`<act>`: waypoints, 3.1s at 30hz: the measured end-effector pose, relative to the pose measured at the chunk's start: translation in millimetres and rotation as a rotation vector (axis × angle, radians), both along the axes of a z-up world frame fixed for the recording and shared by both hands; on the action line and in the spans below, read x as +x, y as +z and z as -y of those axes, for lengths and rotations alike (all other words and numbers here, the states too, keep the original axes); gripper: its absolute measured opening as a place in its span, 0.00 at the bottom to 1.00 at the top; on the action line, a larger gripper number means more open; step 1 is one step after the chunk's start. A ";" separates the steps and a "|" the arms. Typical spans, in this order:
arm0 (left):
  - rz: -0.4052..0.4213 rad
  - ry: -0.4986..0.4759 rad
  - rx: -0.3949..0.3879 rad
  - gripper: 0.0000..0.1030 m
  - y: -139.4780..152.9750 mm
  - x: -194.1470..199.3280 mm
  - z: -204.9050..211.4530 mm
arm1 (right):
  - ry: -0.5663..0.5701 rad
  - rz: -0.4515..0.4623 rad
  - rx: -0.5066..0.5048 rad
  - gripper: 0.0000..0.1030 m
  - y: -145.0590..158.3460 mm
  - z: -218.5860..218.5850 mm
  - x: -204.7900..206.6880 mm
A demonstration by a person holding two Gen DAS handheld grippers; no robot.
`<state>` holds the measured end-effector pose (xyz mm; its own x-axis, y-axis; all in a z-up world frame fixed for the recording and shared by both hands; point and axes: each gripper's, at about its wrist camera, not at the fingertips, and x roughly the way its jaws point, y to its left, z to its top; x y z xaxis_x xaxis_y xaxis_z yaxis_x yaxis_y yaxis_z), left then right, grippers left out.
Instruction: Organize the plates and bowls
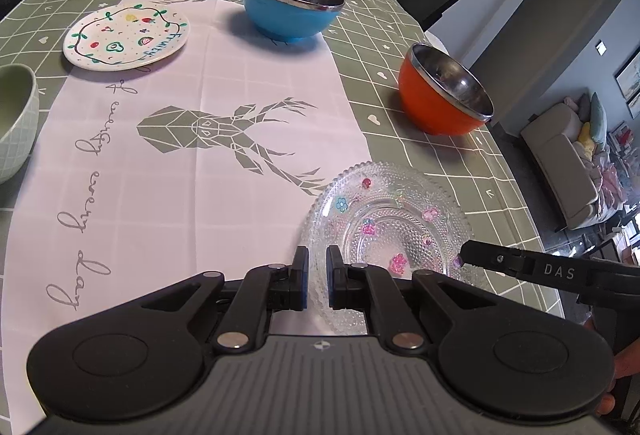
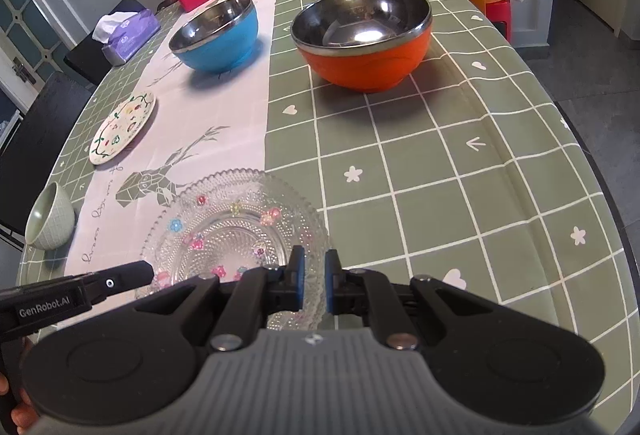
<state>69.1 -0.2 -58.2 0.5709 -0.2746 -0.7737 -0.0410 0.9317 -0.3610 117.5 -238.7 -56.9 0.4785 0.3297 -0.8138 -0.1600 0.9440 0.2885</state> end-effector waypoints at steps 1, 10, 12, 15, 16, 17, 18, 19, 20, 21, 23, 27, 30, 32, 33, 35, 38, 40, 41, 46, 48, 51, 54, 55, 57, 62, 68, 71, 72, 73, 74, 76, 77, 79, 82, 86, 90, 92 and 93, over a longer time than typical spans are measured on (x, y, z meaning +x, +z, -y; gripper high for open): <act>-0.002 0.000 -0.005 0.08 -0.9 0.4 -0.4 | 0.001 0.002 -0.008 0.07 -0.4 -0.8 0.0; -0.001 -0.020 0.046 0.08 -4.4 1.8 4.9 | 0.023 0.035 -0.065 0.07 0.9 -10.6 -2.7; 0.006 -0.027 0.060 0.09 -4.2 1.7 7.2 | 0.033 0.050 -0.095 0.07 1.2 -14.4 -3.8; 0.020 -0.039 0.084 0.09 -3.9 1.6 9.5 | 0.047 0.067 -0.133 0.07 1.1 -19.2 -4.8; 0.023 -0.043 0.091 0.09 -3.8 1.5 10.2 | 0.051 0.071 -0.142 0.07 1.0 -20.3 -4.7; 0.025 -0.047 0.098 0.09 -3.7 1.1 11.4 | 0.054 0.073 -0.149 0.07 0.8 -21.1 -4.8; 0.028 -0.051 0.103 0.10 -3.6 0.9 12.2 | 0.056 0.076 -0.153 0.07 0.9 -21.7 -4.8; 0.030 -0.055 0.107 0.12 -3.7 0.8 13.0 | 0.058 0.078 -0.157 0.07 0.6 -22.1 -4.7; 0.032 -0.057 0.108 0.13 -3.9 0.5 13.4 | 0.059 0.079 -0.160 0.07 0.5 -22.5 -4.9; 0.034 -0.059 0.107 0.15 -3.9 0.3 14.2 | 0.059 0.080 -0.161 0.07 0.5 -22.6 -4.9; 0.035 -0.063 0.104 0.17 -4.7 0.4 14.4 | 0.060 0.080 -0.161 0.08 0.4 -22.6 -4.9; 0.046 -0.078 0.124 0.18 -5.9 0.9 16.4 | 0.057 0.070 -0.131 0.16 1.1 -21.4 -4.8; 0.072 -0.085 0.146 0.25 -3.7 -0.7 17.8 | 0.046 0.065 -0.113 0.21 2.4 -19.9 -4.7; 0.095 -0.091 0.169 0.30 -0.4 -2.6 19.2 | 0.042 0.069 -0.096 0.25 3.9 -18.4 -4.8; 0.106 -0.095 0.179 0.30 1.6 -3.6 20.0 | 0.039 0.073 -0.088 0.25 5.2 -17.5 -5.2; 0.129 -0.104 0.195 0.34 5.6 -5.1 21.1 | 0.032 0.082 -0.081 0.30 7.3 -16.5 -5.7; 0.159 -0.116 0.223 0.37 11.9 -6.5 23.4 | 0.031 0.110 -0.055 0.35 12.1 -16.1 -7.1; 0.175 -0.124 0.241 0.37 16.1 -6.9 24.2 | 0.042 0.131 -0.033 0.37 15.6 -17.2 -9.2; 0.181 -0.126 0.246 0.38 18.0 -7.2 24.0 | 0.051 0.141 -0.028 0.39 16.9 -18.7 -10.2; 0.175 -0.143 0.260 0.38 24.8 -2.6 17.6 | 0.096 0.135 0.038 0.43 19.4 -28.3 -8.8; 0.165 -0.143 0.264 0.38 27.3 0.6 11.1 | 0.106 0.108 0.077 0.43 18.9 -32.5 -4.5; 0.157 -0.155 0.278 0.38 31.2 4.5 -1.1 | 0.132 0.085 0.086 0.43 19.6 -44.9 1.2; 0.147 -0.158 0.301 0.38 35.7 9.5 -16.9 | 0.164 0.075 0.087 0.43 21.3 -58.5 6.7; 0.143 -0.152 0.305 0.38 37.5 11.6 -22.7 | 0.174 0.066 0.098 0.43 21.5 -62.7 9.6; 0.144 -0.142 0.298 0.39 41.7 16.4 -36.1 | 0.190 0.044 0.119 0.43 21.6 -71.0 15.8; 0.131 -0.131 0.291 0.44 50.1 31.0 -67.7 | 0.225 0.014 0.118 0.43 23.2 -99.3 33.6; 0.098 -0.080 0.317 0.44 54.9 51.2 -103.2 | 0.262 0.015 0.091 0.44 27.7 -134.9 57.0; 0.072 -0.056 0.304 0.45 55.4 62.8 -121.2 | 0.276 0.002 0.090 0.44 28.2 -151.4 68.1; 0.063 -0.051 0.302 0.44 55.2 66.6 -126.4 | 0.280 -0.001 0.087 0.44 27.4 -157.3 72.0; 0.051 -0.045 0.303 0.45 54.8 70.5 -131.1 | 0.285 -0.001 0.081 0.44 27.4 -163.1 75.2; 0.038 -0.038 0.304 0.44 54.3 74.3 -135.6 | 0.290 0.001 0.073 0.44 27.3 -168.4 78.2; 0.021 -0.026 0.304 0.45 53.7 81.5 -144.5 | 0.299 0.003 0.061 0.44 26.7 -179.3 85.4; 0.015 -0.023 0.312 0.45 53.6 85.5 -148.4 | 0.301 0.002 0.059 0.44 26.3 -183.5 88.8; 0.004 -0.019 0.328 0.45 53.6 93.3 -155.7 | 0.306 0.000 0.056 0.44 25.4 -191.3 96.6; -0.025 -0.014 0.324 0.45 53.7 107.4 -170.5 | 0.311 -0.001 0.049 0.44 24.0 -203.3 110.0; -0.039 -0.012 0.357 0.45 52.5 127.5 -189.8 | 0.302 -0.008 0.057 0.44 20.3 -215.0 128.6; -0.041 -0.048 0.413 0.45 45.0 145.9 -201.8 | 0.286 -0.017 0.064 0.44 13.7 -226.8 147.3; -0.042 -0.053 0.423 0.44 39.2 153.5 -207.3 | 0.282 -0.028 0.075 0.44 9.3 -231.1 155.1; -0.046 -0.051 0.417 0.45 35.7 157.3 -210.3 | 0.281 -0.033 0.076 0.44 7.0 -233.8 158.3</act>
